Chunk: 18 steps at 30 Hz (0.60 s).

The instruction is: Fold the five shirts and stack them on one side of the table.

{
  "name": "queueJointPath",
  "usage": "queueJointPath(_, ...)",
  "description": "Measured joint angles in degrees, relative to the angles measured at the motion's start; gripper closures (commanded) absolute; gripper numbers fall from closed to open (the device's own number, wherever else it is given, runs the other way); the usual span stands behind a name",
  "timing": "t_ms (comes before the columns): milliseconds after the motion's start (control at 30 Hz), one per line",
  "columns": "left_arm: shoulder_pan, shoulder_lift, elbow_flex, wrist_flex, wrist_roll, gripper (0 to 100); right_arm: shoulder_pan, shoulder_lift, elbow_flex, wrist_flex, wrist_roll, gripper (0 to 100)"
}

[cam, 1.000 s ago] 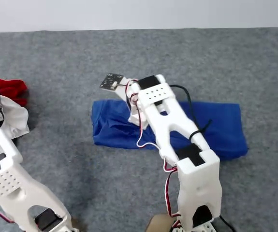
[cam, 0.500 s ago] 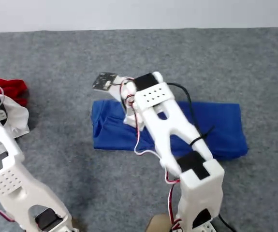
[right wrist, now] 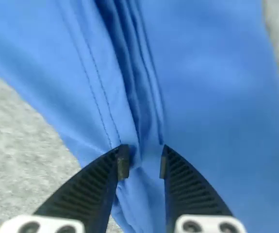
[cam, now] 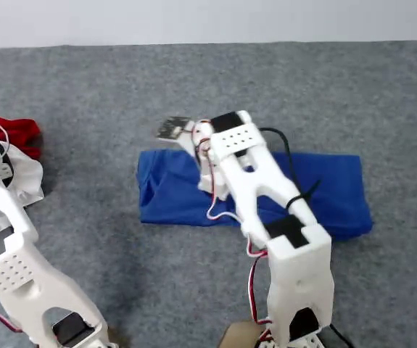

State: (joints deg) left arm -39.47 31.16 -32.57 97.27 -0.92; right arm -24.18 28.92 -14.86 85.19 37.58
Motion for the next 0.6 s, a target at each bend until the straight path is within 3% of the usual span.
queueJointPath(267,0.0,0.0,0.0,0.0,0.0,99,0.2,-0.8,0.0,4.0,0.0,88.8)
queueJointPath(600,1.8,0.0,0.0,1.5,0.0,99,0.2,-12.3,0.0,9.0,0.0,88.8)
